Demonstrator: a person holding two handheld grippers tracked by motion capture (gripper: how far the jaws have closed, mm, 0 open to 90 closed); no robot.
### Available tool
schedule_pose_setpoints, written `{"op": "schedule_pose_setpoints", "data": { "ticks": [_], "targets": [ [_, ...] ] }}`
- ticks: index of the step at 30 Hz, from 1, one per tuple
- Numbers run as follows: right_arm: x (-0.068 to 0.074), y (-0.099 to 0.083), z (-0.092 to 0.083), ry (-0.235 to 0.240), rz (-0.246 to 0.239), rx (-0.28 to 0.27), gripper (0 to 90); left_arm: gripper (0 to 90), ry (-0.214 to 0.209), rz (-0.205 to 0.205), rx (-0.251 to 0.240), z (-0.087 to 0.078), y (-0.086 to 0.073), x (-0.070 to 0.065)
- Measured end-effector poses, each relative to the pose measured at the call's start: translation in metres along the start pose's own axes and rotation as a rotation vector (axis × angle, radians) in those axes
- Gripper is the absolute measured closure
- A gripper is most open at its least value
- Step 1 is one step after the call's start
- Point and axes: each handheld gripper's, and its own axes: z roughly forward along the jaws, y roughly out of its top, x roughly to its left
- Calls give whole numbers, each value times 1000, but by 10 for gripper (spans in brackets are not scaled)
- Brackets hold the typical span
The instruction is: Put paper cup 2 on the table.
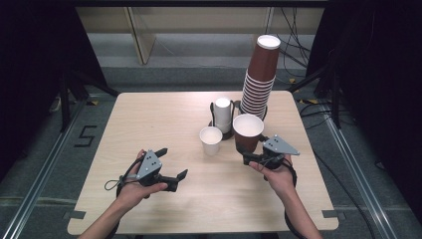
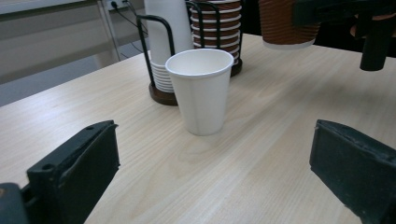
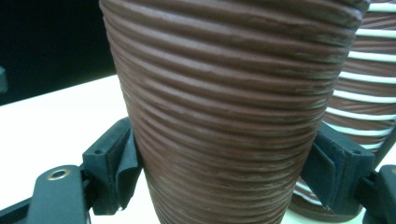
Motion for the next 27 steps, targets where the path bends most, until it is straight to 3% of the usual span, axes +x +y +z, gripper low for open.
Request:
{"op": "schedule_pose_setpoints", "data": {
  "ticks": [4, 5, 8, 9, 10, 13, 16, 19, 22, 23, 27],
  "targets": [
    [-3, 1, 4, -13, -12, -9, 210, 12, -6, -20, -1, 0, -3, 0],
    [-4, 1, 5, -41, -29, 1, 210, 12, -13, -23, -7, 1, -5, 0],
    [-2, 3, 8, -55, 5, 3, 210, 11, -5, -33, 4, 1, -6, -2],
    [-3, 4, 12, -39, -16, -13, 210, 10, -8, -36, -1, 2, -6, -2],
    [-1, 5, 12, -47, 0, 3, 210, 10, -4, -38, 3, 2, -6, -3],
    [1, 5, 21, -87, -22, -10, 210, 9, -2, -52, 5, 3, -7, -2],
    [2, 4, 26, -91, -29, -2, 209, 9, -5, -59, 1, 4, -8, -1],
    [7, -2, 42, -89, -13, 31, 209, 8, 6, -80, 9, 4, -9, 0],
    [8, -6, 50, -107, -28, 57, 209, 8, 6, -88, 12, 4, -10, 1],
    [11, -9, 57, -115, -3, 64, 208, 8, 0, -89, 13, 4, -10, 1],
    [14, -17, 67, -139, 19, 91, 209, 8, -2, -91, 14, 4, -10, 1]
  ]
}}
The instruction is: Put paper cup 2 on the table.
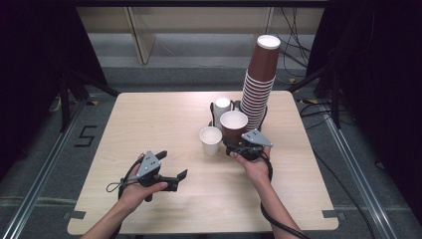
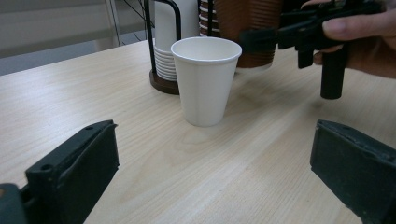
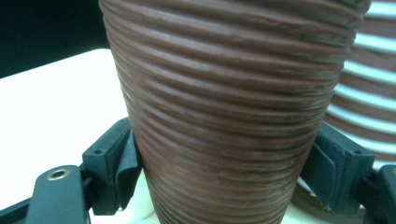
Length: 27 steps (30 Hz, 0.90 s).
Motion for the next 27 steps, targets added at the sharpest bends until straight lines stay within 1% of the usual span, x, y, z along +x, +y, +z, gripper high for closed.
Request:
{"op": "schedule_pose_setpoints", "data": {
  "ticks": [1, 2, 3, 4, 5, 6, 7, 8, 9, 10, 11, 12, 13, 14, 15, 16, 17, 18, 20, 21, 22, 23, 25, 27],
  "targets": [
    [0, 0, 0, 0, 0, 0, 209, 8, 0, -3, -3, 0, 0, 0],
    [3, -5, 5, -7, 42, 26, 208, 8, 1, -9, -5, 0, 0, 0],
    [5, -7, 6, -18, 52, 34, 208, 8, 0, -10, -5, 1, 0, 0],
    [5, -8, 8, -15, 56, 49, 208, 7, -9, -11, -15, 2, 0, 0],
    [5, -8, 8, -15, 56, 49, 208, 7, -9, -11, -15, 2, 0, 0],
    [4, -9, 11, -19, 18, 45, 207, 7, -12, -9, -11, 2, 0, 0],
    [4, -9, 11, -19, 18, 45, 207, 6, -12, -9, -11, 2, 0, 0],
    [6, -10, 12, -22, 50, 68, 207, 6, -6, -9, 0, 1, 0, -1],
    [6, -10, 12, -16, 62, 74, 207, 6, -7, -9, -1, 2, 0, -1],
    [6, -10, 12, -16, 62, 74, 207, 6, -7, -9, -1, 2, 0, -1],
    [5, -11, 13, -18, 51, 71, 207, 6, -7, -9, -1, 2, 0, -1],
    [6, -13, 13, -16, 64, 95, 206, 6, -9, -9, -1, 2, -1, -2],
    [6, -13, 13, -16, 64, 95, 206, 6, -9, -9, -1, 2, -1, -2],
    [3, -15, 14, -20, 36, 102, 206, 6, -13, -7, 1, 3, -1, -2],
    [3, -15, 14, -20, 36, 102, 206, 6, -13, -7, 1, 3, -1, -2],
    [3, -17, 14, -22, 58, 111, 205, 6, -20, -8, -4, 4, -1, -2],
    [2, -18, 14, -18, 62, 115, 205, 6, -17, -8, 7, 4, -2, -2],
    [5, -18, 13, -27, 99, 123, 205, 5, -17, -9, 7, 4, -2, -3],
    [2, -18, 15, -19, 60, 119, 204, 5, -20, -6, 12, 4, -2, -3],
    [2, -18, 14, -15, 64, 135, 203, 5, -20, -6, 12, 4, -2, -3],
    [2, -18, 14, -15, 64, 135, 203, 5, -24, -8, 0, 6, -2, -3],
    [2, -18, 15, -18, 57, 147, 202, 5, -25, -7, 0, 6, -2, -3],
    [3, -18, 15, -27, 61, 162, 201, 4, -19, -7, 4, 5, -1, -4],
    [1, -18, 16, -19, 57, 173, 200, 4, -19, -7, 3, 5, -1, -4]
  ]
}}
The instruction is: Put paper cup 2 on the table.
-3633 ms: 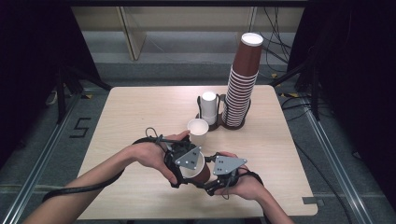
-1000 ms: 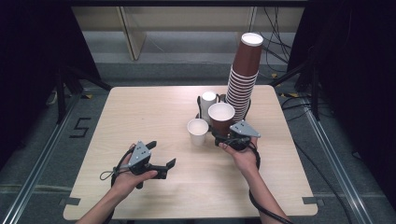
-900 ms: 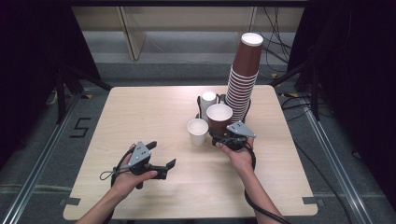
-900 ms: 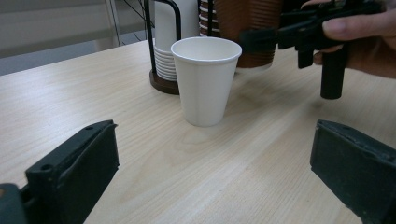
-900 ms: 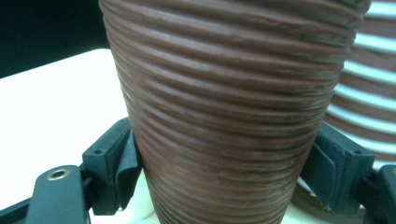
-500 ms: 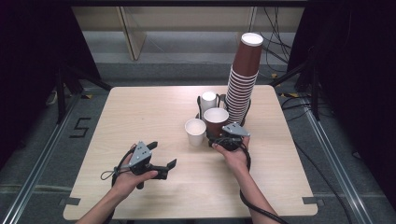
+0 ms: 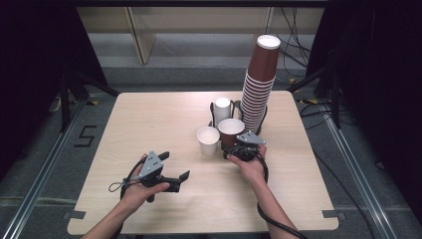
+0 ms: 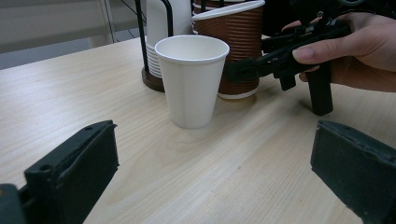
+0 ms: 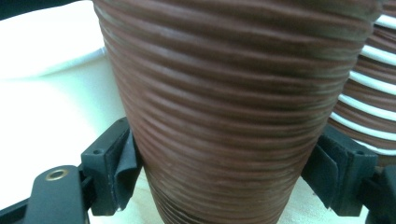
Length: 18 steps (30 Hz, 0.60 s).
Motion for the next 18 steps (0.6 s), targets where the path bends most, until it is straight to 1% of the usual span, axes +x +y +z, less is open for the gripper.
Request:
{"op": "schedule_pose_setpoints", "data": {
  "ticks": [1, 2, 3, 4, 5, 6, 7, 10, 11, 12, 16, 18],
  "targets": [
    [-1, 0, 0, -20, -9, 8, 199, 4, 0, 1, 1, 0, 0, 0],
    [0, 0, 0, -15, -1, 17, 199, 4, 0, -1, 1, 0, 0, 0],
    [0, 1, 0, -2, 20, 36, 197, 4, -5, -3, -1, 1, -1, 0],
    [0, 1, 0, -2, 20, 36, 197, 4, -5, -3, -1, 1, -1, 0],
    [-2, 1, 0, -13, -12, 40, 197, 4, 1, -2, 7, 1, -1, 0],
    [-1, 1, 1, 3, -8, 55, 196, 4, 0, 0, 8, 2, -1, 0],
    [0, 1, 1, -1, 22, 59, 196, 4, -7, 1, 4, 3, -2, -1],
    [0, 1, 2, -4, 20, 61, 195, 3, -6, 5, 14, 3, -2, -2],
    [1, 2, 2, -8, 18, 74, 194, 3, -8, 11, 16, 3, -2, -3],
    [1, 2, 2, -8, 18, 74, 194, 3, -8, 11, 16, 3, -2, -3],
    [2, 4, 3, -19, 0, 81, 188, 2, -10, 4, 15, 3, -2, -3],
    [2, 4, 3, -21, -1, 85, 179, 2, -13, -2, 13, 3, -2, -3]
  ]
}}
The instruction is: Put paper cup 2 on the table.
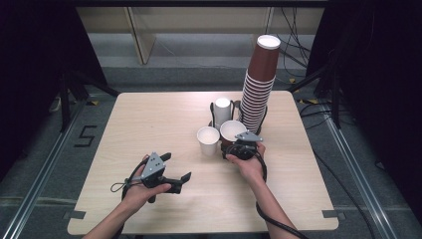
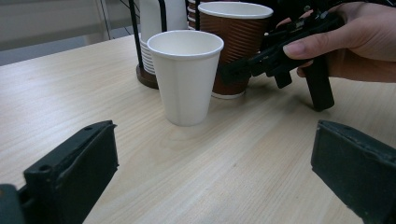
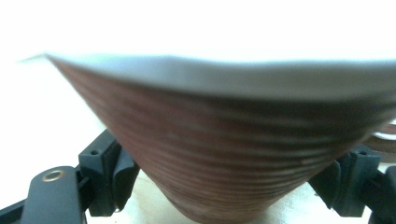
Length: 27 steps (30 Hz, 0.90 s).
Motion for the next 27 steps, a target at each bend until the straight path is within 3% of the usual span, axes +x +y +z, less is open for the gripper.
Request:
{"op": "schedule_pose_setpoints", "data": {
  "ticks": [4, 7, 8, 13, 15, 17, 19, 21, 23, 24, 27],
  "targets": [
    [2, 2, -4, 3, 38, 12, 130, 0, -4, -10, 2, 1, 2, -1],
    [2, 1, -8, 26, 31, 21, 88, 0, -16, -12, -13, 3, 2, -2],
    [1, 1, -9, 25, 9, 22, 82, 0, -8, -13, -1, 2, 2, -2],
    [3, 1, -19, 53, -1, 39, 33, 0, -12, -5, -7, 4, 2, -2],
    [5, 1, -22, 44, 8, 59, 26, 0, -2, -9, 2, 4, 2, -2],
    [4, -2, -26, 44, -35, 58, 13, 0, 1, -7, 6, 4, 1, -2],
    [6, -2, -28, 45, -20, 78, 11, 0, 3, -3, 5, 3, 1, -2],
    [2, -5, -34, 35, -92, 74, 11, 0, 10, 10, 2, 3, 1, -4],
    [3, -5, -37, 38, -71, 95, 11, 0, 8, 9, -4, 3, 1, -4],
    [1, -7, -38, 33, -100, 88, 11, 0, 11, 10, -1, 3, 1, -4],
    [1, -8, -47, 36, -96, 91, 11, 0, 6, 9, -12, 4, 1, -4]
  ]
}}
